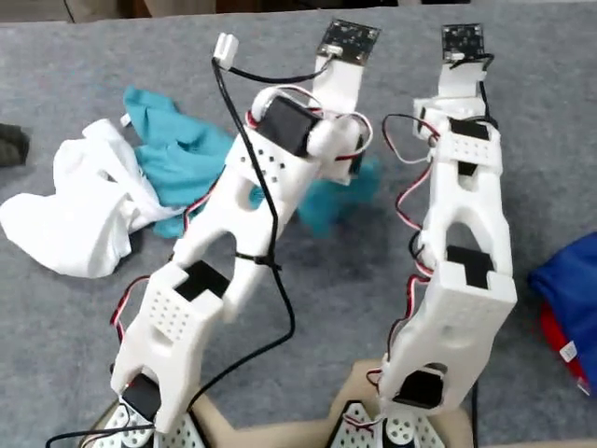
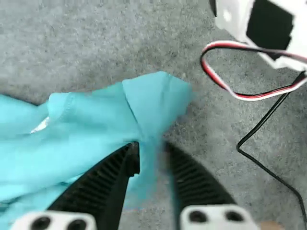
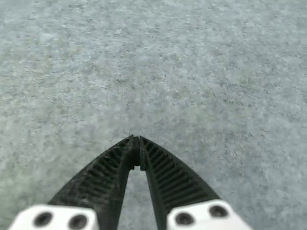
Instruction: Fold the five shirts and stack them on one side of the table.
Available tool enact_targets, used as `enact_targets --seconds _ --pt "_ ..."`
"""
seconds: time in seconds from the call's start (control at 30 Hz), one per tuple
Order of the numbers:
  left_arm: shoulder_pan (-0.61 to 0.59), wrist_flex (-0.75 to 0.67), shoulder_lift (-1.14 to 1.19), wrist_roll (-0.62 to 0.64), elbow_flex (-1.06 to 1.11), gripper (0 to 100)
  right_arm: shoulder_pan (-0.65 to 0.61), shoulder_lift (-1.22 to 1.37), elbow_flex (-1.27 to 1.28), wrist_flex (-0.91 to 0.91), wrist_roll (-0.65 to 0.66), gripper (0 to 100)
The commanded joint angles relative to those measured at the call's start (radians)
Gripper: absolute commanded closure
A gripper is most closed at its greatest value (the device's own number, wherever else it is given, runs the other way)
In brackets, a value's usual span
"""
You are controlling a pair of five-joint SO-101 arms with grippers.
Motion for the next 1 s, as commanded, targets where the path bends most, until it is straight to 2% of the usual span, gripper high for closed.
enact_targets --seconds 0.0,0.17,0.33,0.4,0.47,0.53,0.77,0.93,0.97 --pt "-0.157 -0.017 -0.074 -0.018 -0.014 80 0.01 -0.007 -0.053 -0.018 -0.006 99.3" --pt "-0.365 -0.038 -0.058 -0.02 -0.107 79 0.005 -0.007 -0.054 -0.008 -0.006 99.3" --pt "-0.586 -0.272 0.124 -0.009 -0.055 79 -0.007 -0.007 -0.087 0.054 -0.006 99.3" --pt "-0.637 -0.393 0.239 0.038 0.002 79 -0.018 -0.005 -0.087 0.063 -0.006 99.3" --pt "-0.658 -0.486 0.348 0.115 0.015 79 -0.028 -0.004 -0.084 0.064 -0.006 99.3" --pt "-0.661 -0.52 0.435 0.175 0.02 79 -0.036 -0.004 -0.082 0.064 -0.006 99.3" --pt "-0.712 -0.542 0.552 0.189 -0.084 79 -0.042 -0.002 -0.081 0.064 -0.005 99.3" --pt "-0.697 -0.542 0.562 0.187 -0.112 99 -0.044 -0.002 -0.081 0.064 -0.005 99.3" --pt "-0.69 -0.532 0.562 0.187 -0.126 98 -0.044 -0.002 -0.081 0.064 -0.005 99.3"
